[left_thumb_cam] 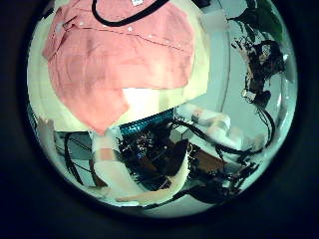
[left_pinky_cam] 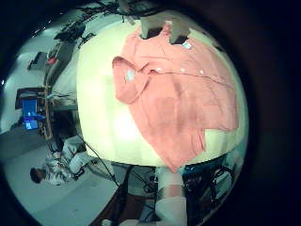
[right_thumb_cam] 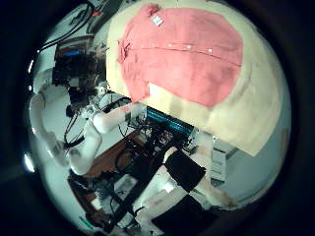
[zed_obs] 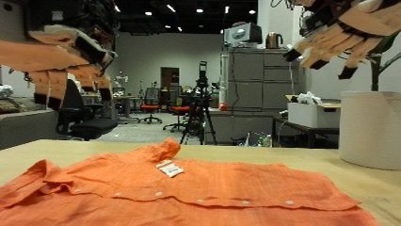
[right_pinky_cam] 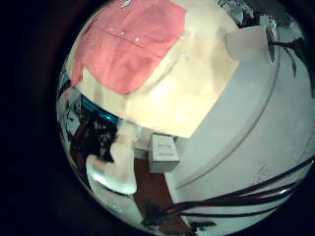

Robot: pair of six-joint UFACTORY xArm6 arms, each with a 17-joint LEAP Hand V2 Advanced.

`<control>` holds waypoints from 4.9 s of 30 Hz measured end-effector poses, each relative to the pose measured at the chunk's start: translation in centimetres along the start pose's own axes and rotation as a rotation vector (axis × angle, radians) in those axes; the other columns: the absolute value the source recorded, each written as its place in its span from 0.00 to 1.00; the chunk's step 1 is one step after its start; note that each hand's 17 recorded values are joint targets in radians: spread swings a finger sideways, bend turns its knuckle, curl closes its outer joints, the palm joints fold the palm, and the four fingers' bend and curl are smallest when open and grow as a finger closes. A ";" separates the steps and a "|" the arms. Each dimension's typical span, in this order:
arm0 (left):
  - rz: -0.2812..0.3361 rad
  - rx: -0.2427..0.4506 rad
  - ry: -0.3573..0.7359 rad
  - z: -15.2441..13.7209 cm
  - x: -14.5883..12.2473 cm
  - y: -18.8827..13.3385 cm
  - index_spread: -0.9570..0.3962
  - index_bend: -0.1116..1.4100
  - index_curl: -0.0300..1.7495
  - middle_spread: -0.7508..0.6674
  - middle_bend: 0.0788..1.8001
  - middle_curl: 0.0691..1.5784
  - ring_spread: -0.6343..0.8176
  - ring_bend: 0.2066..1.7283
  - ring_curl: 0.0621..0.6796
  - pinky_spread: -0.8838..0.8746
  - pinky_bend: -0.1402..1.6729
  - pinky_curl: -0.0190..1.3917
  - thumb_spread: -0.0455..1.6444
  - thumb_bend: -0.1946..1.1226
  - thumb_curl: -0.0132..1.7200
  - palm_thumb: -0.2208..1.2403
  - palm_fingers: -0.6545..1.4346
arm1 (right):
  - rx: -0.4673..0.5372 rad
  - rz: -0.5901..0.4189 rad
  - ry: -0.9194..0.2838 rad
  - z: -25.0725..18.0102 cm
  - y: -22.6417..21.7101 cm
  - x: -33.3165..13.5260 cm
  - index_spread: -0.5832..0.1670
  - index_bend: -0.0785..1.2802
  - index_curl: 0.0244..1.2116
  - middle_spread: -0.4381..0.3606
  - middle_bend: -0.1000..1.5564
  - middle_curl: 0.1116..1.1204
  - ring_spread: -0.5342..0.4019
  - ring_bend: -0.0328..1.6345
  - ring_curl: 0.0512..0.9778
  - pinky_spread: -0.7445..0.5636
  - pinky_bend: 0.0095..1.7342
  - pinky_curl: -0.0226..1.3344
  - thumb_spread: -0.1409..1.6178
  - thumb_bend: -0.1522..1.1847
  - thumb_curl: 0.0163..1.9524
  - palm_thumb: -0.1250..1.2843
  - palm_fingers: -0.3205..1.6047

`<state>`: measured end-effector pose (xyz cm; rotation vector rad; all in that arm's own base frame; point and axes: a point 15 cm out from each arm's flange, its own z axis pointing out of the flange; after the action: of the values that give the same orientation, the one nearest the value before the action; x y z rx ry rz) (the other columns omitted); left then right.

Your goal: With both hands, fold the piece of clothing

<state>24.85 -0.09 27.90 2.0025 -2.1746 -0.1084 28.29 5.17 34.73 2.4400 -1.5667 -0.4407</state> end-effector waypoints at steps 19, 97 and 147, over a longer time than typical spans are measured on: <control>0.034 -0.094 -0.024 3.6 -0.3 1.9 0.73 0.20 0.22 0.72 0.06 0.17 0.80 0.11 0.26 0.80 0.18 0.22 0.60 0.13 0.18 0.24 0.36 | -0.026 -0.011 -0.015 -0.7 -1.6 -0.2 0.32 0.18 0.21 0.64 0.18 0.18 0.81 0.16 0.24 0.80 0.17 0.26 0.74 0.10 0.13 0.47 0.17; 0.181 -0.218 -0.337 12.0 -2.2 -5.0 0.33 0.26 0.40 0.15 0.44 0.41 0.06 0.44 0.64 0.08 0.49 0.40 0.67 0.13 0.18 0.46 0.80 | -0.198 -0.017 -0.007 16.7 -4.0 -0.8 0.44 0.17 0.21 0.61 0.18 0.22 0.76 0.20 0.25 0.77 0.15 0.26 0.69 0.10 0.14 0.53 0.21; 0.226 -0.286 -0.330 8.4 -3.1 -4.8 0.19 0.20 0.63 0.13 0.42 0.55 0.07 0.54 0.79 0.07 0.51 0.47 0.80 0.14 0.15 0.54 0.82 | -0.069 0.035 0.190 18.9 -7.6 0.5 0.16 0.49 0.46 0.15 0.51 0.64 0.19 0.61 0.59 0.15 0.55 0.47 0.68 0.10 0.16 0.68 0.79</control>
<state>28.27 2.02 18.57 1.6649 -2.3950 -0.7195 28.21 7.61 14.51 2.3231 -1.4868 -0.2441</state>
